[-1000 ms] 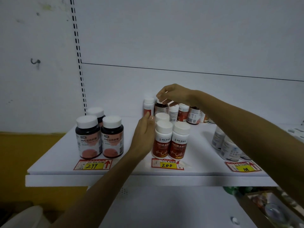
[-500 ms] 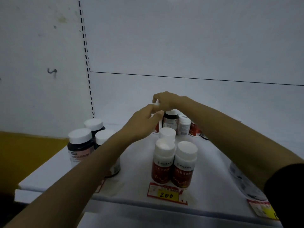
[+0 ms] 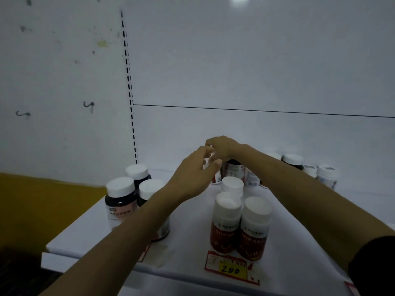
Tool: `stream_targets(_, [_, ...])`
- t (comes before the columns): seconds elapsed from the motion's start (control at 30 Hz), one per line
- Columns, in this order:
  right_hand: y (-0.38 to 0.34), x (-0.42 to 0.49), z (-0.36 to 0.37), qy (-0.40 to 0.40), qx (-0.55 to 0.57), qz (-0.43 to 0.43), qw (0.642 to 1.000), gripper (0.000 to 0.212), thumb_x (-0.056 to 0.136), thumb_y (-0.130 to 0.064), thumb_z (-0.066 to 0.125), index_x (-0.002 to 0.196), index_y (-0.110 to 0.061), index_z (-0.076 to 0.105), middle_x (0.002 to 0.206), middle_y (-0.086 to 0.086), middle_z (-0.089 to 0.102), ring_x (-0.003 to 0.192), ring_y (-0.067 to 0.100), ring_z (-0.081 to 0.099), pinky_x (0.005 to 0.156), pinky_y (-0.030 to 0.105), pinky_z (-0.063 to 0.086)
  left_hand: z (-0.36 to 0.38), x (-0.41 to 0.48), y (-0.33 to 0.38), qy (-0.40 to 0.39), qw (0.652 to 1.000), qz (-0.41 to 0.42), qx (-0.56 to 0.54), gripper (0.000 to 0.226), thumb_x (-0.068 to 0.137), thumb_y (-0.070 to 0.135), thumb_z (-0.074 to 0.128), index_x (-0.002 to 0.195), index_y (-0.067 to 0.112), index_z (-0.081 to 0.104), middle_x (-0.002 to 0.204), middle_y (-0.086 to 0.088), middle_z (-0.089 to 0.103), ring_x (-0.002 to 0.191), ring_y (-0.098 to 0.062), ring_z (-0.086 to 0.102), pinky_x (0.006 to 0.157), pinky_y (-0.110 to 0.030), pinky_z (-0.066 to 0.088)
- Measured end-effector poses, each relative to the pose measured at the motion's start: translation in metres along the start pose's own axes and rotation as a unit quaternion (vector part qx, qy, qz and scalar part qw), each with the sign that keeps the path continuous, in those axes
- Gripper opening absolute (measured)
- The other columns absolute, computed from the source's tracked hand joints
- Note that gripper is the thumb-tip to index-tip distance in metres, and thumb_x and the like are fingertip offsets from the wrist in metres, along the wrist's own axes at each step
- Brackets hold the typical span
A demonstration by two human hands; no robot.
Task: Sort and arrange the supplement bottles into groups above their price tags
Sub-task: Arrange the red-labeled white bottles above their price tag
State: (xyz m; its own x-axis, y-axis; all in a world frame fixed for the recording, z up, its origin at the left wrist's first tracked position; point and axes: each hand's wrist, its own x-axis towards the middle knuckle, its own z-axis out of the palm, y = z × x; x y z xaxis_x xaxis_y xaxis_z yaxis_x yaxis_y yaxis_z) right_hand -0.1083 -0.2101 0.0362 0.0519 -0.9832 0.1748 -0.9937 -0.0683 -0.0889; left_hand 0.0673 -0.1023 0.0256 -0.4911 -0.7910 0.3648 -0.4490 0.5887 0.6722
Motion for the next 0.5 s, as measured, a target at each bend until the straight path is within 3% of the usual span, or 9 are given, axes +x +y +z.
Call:
stream_targets(0.13, [-0.011, -0.031, -0.034, 0.112, 0.118, -0.002, 0.987, 0.042, 0.079, -0.019, 0.070, 0.119, -0.015, 0.057, 0.122, 0.007, 0.057, 0.105, 0.022, 0.052, 0.081, 0.027, 0.040, -0.004, -0.007, 0.009, 0.039, 0.998, 0.033, -0.046, 0.042, 0.096, 0.029, 0.045, 0.136, 0.019, 0.035, 0.142, 0.000, 0.043, 0.113, -0.006, 0.043, 0.087, -0.018, 0.031])
stream_targets(0.27, [-0.028, -0.073, -0.079, 0.165, 0.309, 0.016, 0.937, 0.041, 0.079, -0.017, 0.072, 0.118, -0.016, 0.059, 0.108, 0.005, 0.058, 0.093, 0.017, 0.055, 0.070, 0.020, 0.043, -0.002, -0.012, 0.020, 0.090, 0.992, 0.025, -0.089, 0.053, 0.093, 0.032, 0.050, 0.140, 0.021, 0.029, 0.146, 0.000, 0.035, 0.128, -0.013, 0.035, 0.093, -0.020, 0.026])
stream_targets(0.4, [-0.039, -0.115, -0.111, 0.180, 0.432, 0.042, 0.883, 0.038, 0.081, -0.016, 0.067, 0.118, -0.018, 0.059, 0.104, 0.004, 0.064, 0.095, 0.018, 0.061, 0.077, 0.028, 0.050, 0.001, -0.014, 0.026, 0.126, 0.987, 0.011, -0.101, 0.076, 0.085, 0.044, 0.058, 0.146, 0.024, 0.016, 0.155, 0.000, 0.019, 0.142, -0.020, 0.018, 0.112, -0.041, 0.023])
stream_targets(0.5, [-0.046, -0.145, -0.124, 0.195, 0.480, 0.046, 0.854, 0.034, 0.083, -0.012, 0.063, 0.116, -0.018, 0.060, 0.105, 0.004, 0.063, 0.093, 0.016, 0.062, 0.081, 0.030, 0.052, 0.004, -0.022, 0.038, 0.077, 0.975, 0.023, -0.209, 0.075, 0.083, 0.039, 0.062, 0.144, 0.026, 0.019, 0.151, 0.001, 0.029, 0.133, -0.019, 0.038, 0.105, -0.036, 0.036])
